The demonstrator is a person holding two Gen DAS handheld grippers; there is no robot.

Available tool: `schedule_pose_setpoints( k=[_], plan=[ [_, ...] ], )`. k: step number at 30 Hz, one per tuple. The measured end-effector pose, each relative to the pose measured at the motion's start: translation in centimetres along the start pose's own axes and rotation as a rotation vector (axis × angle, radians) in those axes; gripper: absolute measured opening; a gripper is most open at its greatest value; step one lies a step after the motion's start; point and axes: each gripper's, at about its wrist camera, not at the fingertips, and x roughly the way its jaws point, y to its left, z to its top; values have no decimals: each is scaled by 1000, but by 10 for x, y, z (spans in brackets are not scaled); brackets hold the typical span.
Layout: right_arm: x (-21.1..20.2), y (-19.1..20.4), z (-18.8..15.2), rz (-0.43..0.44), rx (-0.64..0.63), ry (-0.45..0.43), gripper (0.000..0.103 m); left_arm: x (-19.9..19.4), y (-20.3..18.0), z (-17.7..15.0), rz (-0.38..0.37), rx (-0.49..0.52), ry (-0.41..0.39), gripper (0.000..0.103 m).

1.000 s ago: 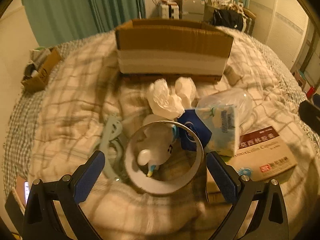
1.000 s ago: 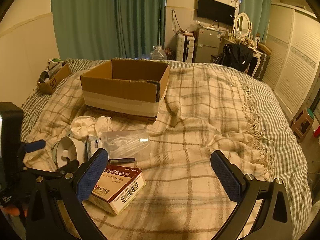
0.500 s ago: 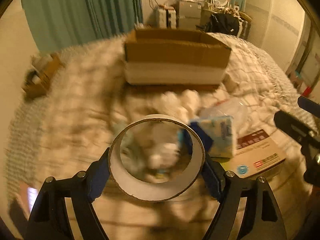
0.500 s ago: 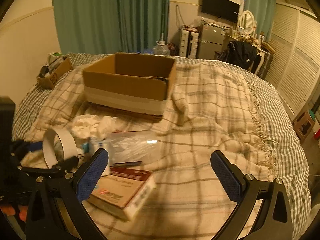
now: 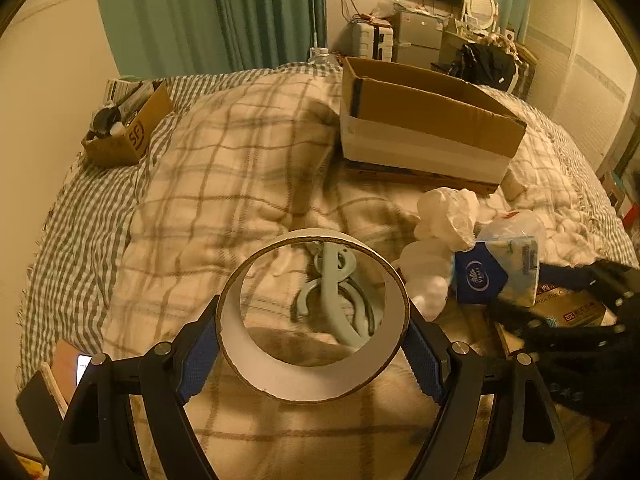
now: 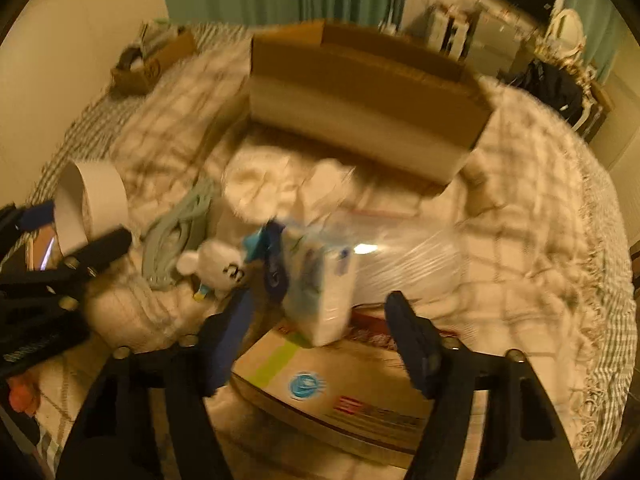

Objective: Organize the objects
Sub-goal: 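Grasp the white tape roll with the left tool while the right tool grasps the blue tissue pack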

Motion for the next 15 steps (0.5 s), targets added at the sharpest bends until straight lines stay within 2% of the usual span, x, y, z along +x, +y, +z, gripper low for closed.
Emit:
schedule_pose_setpoints(
  k=[2,4,6,15],
  plan=[
    [10,3,2,15,-1,21,52,1,3,-1,-5,-4,2,83],
    [13,5,2,12,-8,28,30,1,5,-2,-16,-11,2,83],
    [11,7,2,32,-17,19,24,0,5,-3,-21,-13,3,83],
    [-46,11,-1,4,-20,-131,19,-25,3,-5,-26,-16,-39,83]
  ],
)
